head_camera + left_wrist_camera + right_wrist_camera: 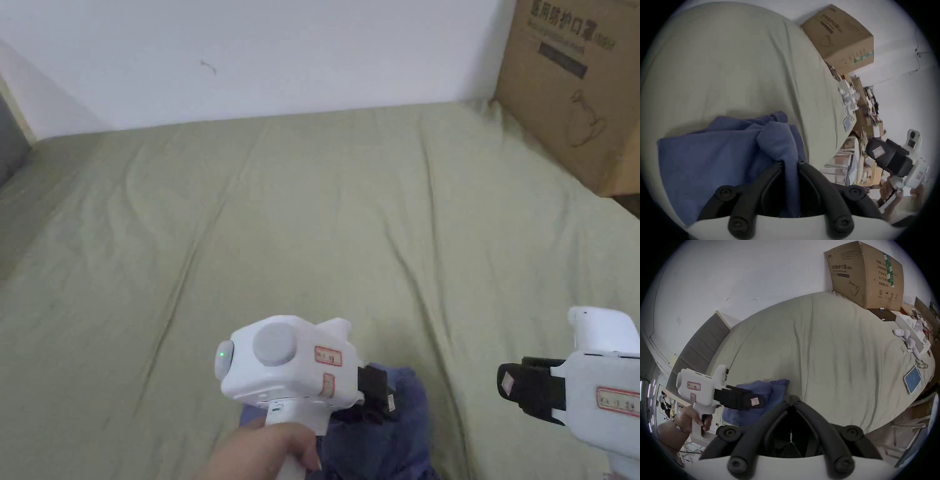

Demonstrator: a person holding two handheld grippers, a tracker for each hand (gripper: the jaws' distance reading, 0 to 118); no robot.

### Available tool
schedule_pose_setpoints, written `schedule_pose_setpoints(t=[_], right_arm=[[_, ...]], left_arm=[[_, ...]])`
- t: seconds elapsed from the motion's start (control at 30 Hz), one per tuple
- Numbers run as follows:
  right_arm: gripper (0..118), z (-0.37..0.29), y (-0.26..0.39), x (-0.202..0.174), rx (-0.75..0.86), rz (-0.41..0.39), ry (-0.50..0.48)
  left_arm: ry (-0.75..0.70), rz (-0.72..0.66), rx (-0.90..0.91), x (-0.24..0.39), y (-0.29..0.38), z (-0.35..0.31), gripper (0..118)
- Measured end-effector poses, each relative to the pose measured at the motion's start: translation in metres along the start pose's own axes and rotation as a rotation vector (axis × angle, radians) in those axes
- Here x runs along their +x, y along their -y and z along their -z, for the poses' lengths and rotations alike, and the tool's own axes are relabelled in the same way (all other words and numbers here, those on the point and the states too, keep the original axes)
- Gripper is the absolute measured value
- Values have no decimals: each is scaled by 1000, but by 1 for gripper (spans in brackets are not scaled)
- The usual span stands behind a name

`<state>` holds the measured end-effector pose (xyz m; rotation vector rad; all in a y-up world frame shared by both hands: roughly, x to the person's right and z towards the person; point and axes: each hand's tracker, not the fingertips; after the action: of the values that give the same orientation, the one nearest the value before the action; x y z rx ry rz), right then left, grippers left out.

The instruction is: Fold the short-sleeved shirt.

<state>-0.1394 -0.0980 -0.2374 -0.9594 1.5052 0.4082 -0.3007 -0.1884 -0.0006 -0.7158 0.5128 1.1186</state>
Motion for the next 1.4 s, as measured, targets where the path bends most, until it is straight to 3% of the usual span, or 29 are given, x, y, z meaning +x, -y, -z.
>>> schedule_pose_setpoints(t=[0.07, 0.13, 0.2, 0.27, 0.33, 0.37, 0.4, 0.43, 0.47, 0.5, 0.63, 0.77, 0.9, 1.0, 1.07, 1.2, 1.3, 1.4], right_arm=[[0, -1, -1, 2, 2, -2, 2], [0, -1, -1, 5, 7, -4, 0], [0, -2, -2, 6, 17, 0, -8], [0, -2, -4, 7, 23, 1, -16], [0, -2, -5, 7, 29, 0, -22], [0, -2, -5, 7, 31, 0, -23], [0, -2, -5, 8, 32, 1, -25], [0, -2, -5, 8, 34, 1, -27], [0, -2, -4, 9, 35, 2, -28], [0, -2, -3, 10, 35, 5, -27], [0, -2, 0, 17, 29, 18, -20], [0, -5, 1, 25, 23, 24, -1], [0, -8, 0, 32, 24, 25, 26], [0, -8, 2, 35, 23, 35, 34], [0, -8, 4, 35, 21, 45, 33], [0, -9, 6, 32, 19, 59, 16], [0, -19, 3, 27, 42, 52, 8], [0, -34, -2, 26, 88, 43, 7]], left_arm=[[16, 5, 24, -13, -3, -3, 15], [152, -78, 86, -26, 0, -25, 57], [201, -116, 160, -39, 8, -56, 115], [153, -82, 277, -47, 16, -93, 117], [10, -60, 298, -61, 13, -119, 118], [-53, -26, 305, -64, 14, -130, 115], [-106, -9, 306, -66, 15, -138, 102], [-128, 2, 295, -63, 15, -135, 74], [-149, 16, 287, -62, 15, -133, 30], [-151, 23, 261, -61, 14, -125, 0], [-40, 2, 151, -46, 9, -71, 0], [12, 68, 5, -15, 8, -4, 0], [-107, 128, -130, 10, 11, 58, 0], [13, -14, -88, -3, 5, 75, 0], [51, -59, -90, -1, 3, 76, 0], [118, -25, -100, 4, 4, 49, 0], [147, 69, 95, 17, 6, -14, 0], [164, 74, 301, 10, 16, -90, 0]])
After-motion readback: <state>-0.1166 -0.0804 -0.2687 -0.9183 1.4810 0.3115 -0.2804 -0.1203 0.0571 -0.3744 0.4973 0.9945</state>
